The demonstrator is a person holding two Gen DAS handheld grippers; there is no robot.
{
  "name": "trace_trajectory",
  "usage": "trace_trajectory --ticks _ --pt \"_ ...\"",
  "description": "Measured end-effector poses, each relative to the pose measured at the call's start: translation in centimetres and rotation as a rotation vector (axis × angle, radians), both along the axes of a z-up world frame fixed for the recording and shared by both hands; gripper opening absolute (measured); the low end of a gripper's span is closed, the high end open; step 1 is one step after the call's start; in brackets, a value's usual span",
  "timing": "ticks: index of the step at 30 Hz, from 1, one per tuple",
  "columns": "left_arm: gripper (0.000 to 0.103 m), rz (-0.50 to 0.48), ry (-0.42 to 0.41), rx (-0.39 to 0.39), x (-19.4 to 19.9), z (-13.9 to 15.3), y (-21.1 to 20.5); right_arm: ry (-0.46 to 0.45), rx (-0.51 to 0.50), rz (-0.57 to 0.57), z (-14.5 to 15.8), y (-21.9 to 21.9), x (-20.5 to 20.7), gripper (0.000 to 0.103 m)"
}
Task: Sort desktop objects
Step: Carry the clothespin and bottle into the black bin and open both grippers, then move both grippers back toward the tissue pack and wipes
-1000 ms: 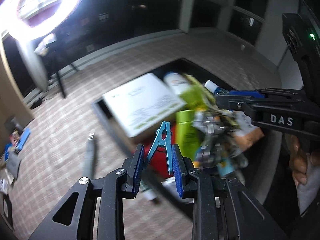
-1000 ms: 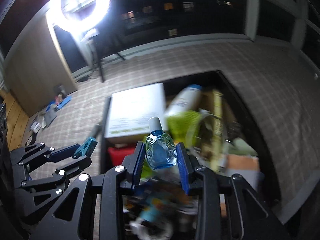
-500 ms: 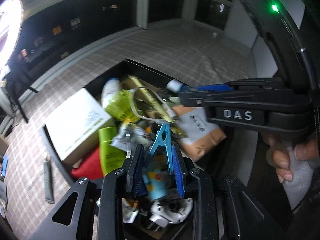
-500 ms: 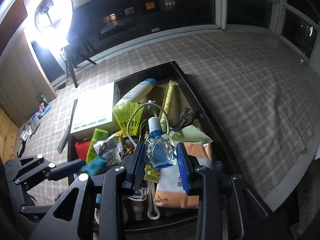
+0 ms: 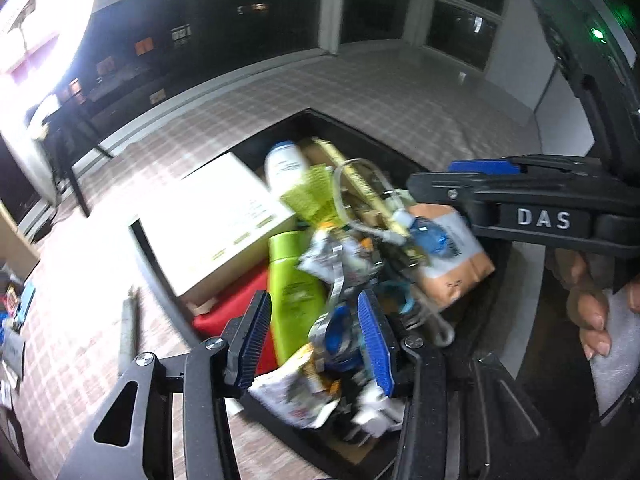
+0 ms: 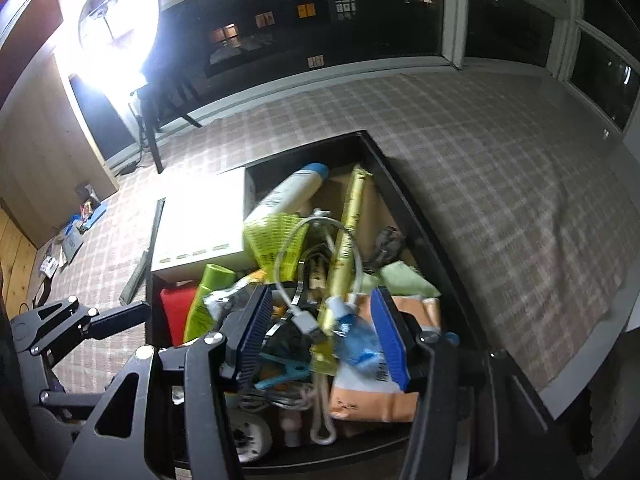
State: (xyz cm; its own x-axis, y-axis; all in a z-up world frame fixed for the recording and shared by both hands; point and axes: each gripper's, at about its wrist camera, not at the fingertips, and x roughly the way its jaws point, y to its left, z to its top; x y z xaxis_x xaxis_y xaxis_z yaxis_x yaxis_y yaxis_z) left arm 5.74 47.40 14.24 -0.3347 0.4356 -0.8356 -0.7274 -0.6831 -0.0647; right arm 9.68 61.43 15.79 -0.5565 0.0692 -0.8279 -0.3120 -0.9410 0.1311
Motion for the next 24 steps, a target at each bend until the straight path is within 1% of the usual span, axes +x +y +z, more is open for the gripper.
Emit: trace_trajectory --ticks 4,10,16,24 --pt "0.042 0.054 -0.003 0.000 -1.3 -0.2 -2.8 0.004 0.001 0.040 0.3 -2.0 -1.2 0.051" --pt "0.042 0.140 -0.004 -0.001 -3.4 -0.2 -8.0 0.011 0.004 0.124 0.9 -6.6 -3.3 0.051" --pt "0.042 0.262 0.003 -0.004 -5.6 -0.1 -15.1 0.008 0.009 0.216 1.0 -11.7 -5.8 0.051" --pt "0.042 0.419 0.012 -0.015 -8.1 -0.2 -25.2 0.015 0.009 0.380 1.3 -20.9 -9.9 0.051"
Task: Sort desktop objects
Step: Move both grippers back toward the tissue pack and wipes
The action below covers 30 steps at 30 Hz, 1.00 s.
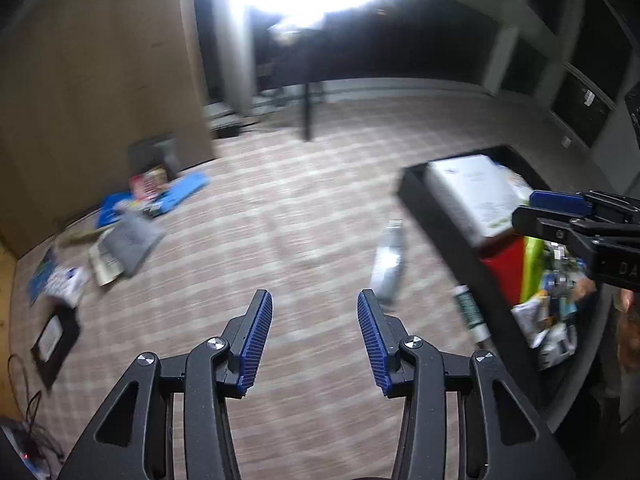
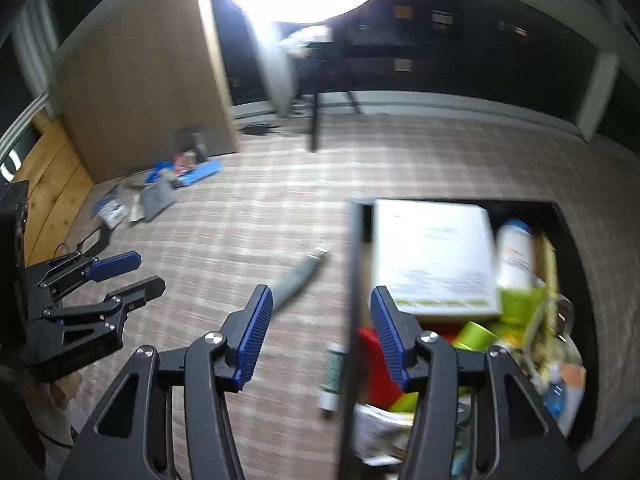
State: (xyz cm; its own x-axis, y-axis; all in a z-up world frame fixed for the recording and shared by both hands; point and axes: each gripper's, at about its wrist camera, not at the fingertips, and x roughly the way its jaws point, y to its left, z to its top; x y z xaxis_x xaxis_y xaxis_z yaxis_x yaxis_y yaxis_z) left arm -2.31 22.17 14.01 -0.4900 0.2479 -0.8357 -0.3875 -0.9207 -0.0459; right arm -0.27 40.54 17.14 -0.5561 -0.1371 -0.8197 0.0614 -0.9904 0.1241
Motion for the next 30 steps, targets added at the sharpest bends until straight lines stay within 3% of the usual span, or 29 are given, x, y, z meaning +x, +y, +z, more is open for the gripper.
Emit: trace_trajectory --ticks 11,14,23,30 --pt "0.045 0.154 -0.007 -0.073 -2.0 -1.1 -14.7 -0.027 -0.006 0.213 -0.7 -13.1 -4.9 0.054" --pt "0.045 0.174 -0.021 -0.132 -2.8 -2.2 -19.0 -0.053 -0.030 0.248 -1.5 -16.5 -5.6 0.054" --pt "0.045 0.257 -0.128 -0.172 -7.9 -5.6 -30.8 -0.127 -0.094 0.254 -4.2 -23.6 -6.0 0.054" --pt "0.045 0.230 -0.222 -0.132 -11.2 -8.6 -33.9 -0.173 -0.128 0.216 -5.8 -26.0 -6.2 0.054"
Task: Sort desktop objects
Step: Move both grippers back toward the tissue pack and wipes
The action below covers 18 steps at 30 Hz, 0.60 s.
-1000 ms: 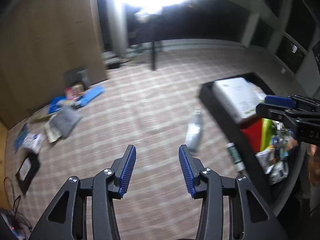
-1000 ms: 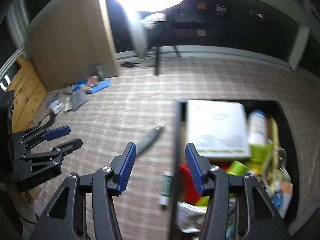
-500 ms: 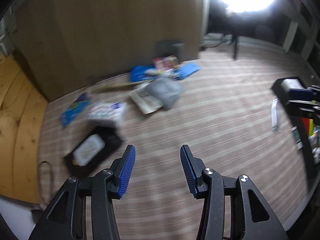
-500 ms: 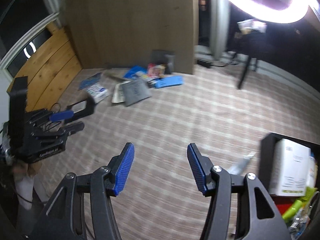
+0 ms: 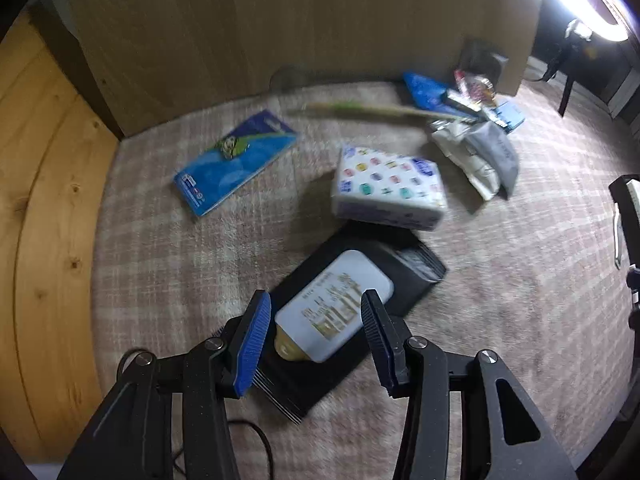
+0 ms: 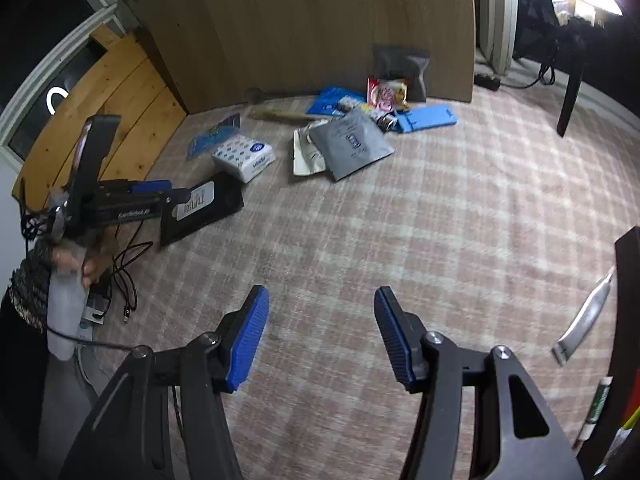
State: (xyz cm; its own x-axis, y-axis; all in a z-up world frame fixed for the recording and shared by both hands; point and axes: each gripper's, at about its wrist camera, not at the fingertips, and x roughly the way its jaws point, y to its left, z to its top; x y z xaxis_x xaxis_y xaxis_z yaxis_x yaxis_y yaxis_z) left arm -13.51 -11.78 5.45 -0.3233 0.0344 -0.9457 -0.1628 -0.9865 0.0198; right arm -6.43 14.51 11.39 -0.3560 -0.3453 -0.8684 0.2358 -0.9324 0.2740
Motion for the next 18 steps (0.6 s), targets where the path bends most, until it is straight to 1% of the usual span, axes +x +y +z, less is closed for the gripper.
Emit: trace_trajectory --ticks 3,4,6,8,9,12,14,16,18 --pt "0.048 -0.020 -0.032 0.008 -0.8 -1.2 -0.3 -0.010 -0.007 -0.008 -0.3 -0.4 -0.1 0.054" --pt "0.051 -0.023 -0.039 0.008 -1.0 -1.5 -0.3 -0.014 -0.012 -0.013 -0.4 -0.5 -0.2 0.054" --pt "0.054 -0.025 -0.038 0.035 -1.3 -1.7 -0.5 -0.024 -0.022 -0.022 -0.6 -0.6 -0.3 0.054" --pt "0.057 -0.028 -0.064 0.088 -1.5 -2.0 -0.7 -0.033 -0.030 -0.030 -0.8 -0.7 -0.5 0.054" --pt "0.058 -0.033 -0.070 0.102 -1.5 -2.1 -0.6 -0.036 -0.034 -0.033 -0.8 -0.7 -0.6 0.054" --pt "0.058 -0.065 -0.097 0.143 -0.7 -2.4 0.0 -0.049 -0.060 -0.046 -1.1 -0.6 -0.8 0.054" --pt "0.058 -0.086 -0.100 0.152 0.2 -2.5 0.8 -0.061 -0.079 -0.055 -1.4 -0.5 -1.0 0.052" --pt "0.058 -0.098 -0.102 0.157 1.0 -2.5 1.5 -0.073 -0.087 -0.057 -1.7 -0.7 -1.3 0.048" --pt "0.057 -0.117 -0.102 0.160 2.0 -2.5 2.6 -0.081 -0.095 -0.053 -2.1 -1.0 -1.6 0.047"
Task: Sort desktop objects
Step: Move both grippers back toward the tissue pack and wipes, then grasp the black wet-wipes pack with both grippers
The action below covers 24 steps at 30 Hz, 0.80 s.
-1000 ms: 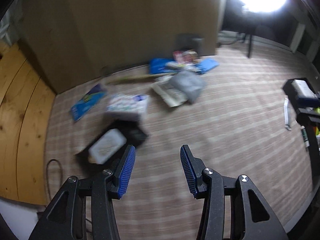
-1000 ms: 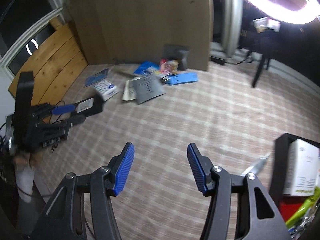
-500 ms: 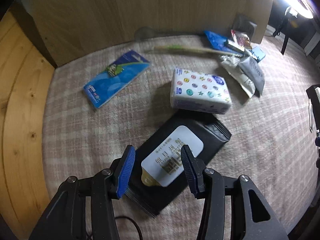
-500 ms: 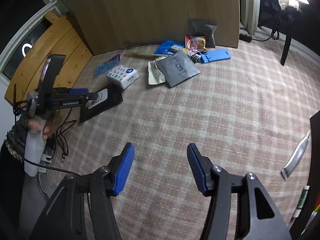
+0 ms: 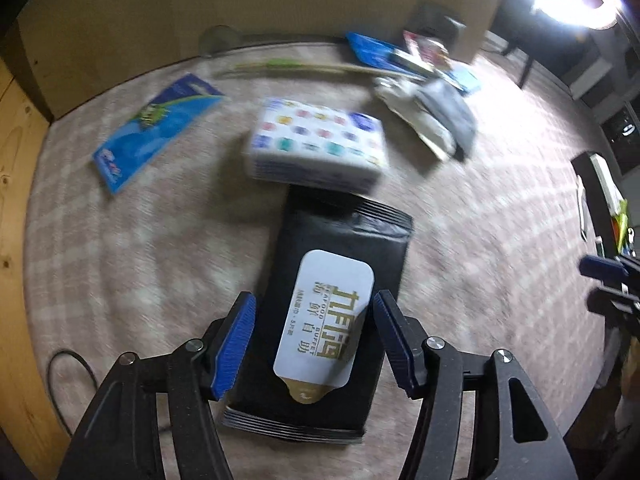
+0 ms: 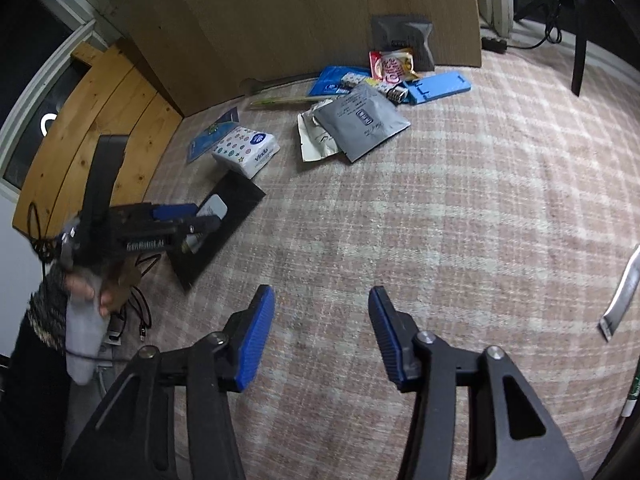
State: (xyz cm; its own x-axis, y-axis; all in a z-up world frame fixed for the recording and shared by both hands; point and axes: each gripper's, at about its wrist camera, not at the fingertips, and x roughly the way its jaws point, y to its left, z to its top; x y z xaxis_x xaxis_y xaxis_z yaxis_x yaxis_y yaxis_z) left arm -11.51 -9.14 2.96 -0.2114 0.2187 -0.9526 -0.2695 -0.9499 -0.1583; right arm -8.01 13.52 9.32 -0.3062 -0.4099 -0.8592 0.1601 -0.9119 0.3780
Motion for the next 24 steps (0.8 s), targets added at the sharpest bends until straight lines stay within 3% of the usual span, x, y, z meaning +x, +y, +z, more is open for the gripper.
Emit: trace_trajectory --ticks 4,13,19,24 --pt "0.049 -0.041 0.024 -0.003 2.4 0.2 2.9 -0.008 -0.009 0.012 -0.7 -1.1 -0.8 0.043" --pt "0.044 -0.048 0.064 0.048 6.0 0.1 7.6 -0.069 0.027 0.048 -3.4 -3.4 -2.2 0.035" --pt "0.043 -0.016 0.059 0.130 7.0 -0.3 9.1 -0.134 0.004 0.013 -5.4 -2.4 -1.8 0.031" --pt "0.043 -0.039 0.063 0.128 8.4 -0.1 11.1 -0.159 -0.039 -0.024 -6.0 -0.8 -1.2 0.028"
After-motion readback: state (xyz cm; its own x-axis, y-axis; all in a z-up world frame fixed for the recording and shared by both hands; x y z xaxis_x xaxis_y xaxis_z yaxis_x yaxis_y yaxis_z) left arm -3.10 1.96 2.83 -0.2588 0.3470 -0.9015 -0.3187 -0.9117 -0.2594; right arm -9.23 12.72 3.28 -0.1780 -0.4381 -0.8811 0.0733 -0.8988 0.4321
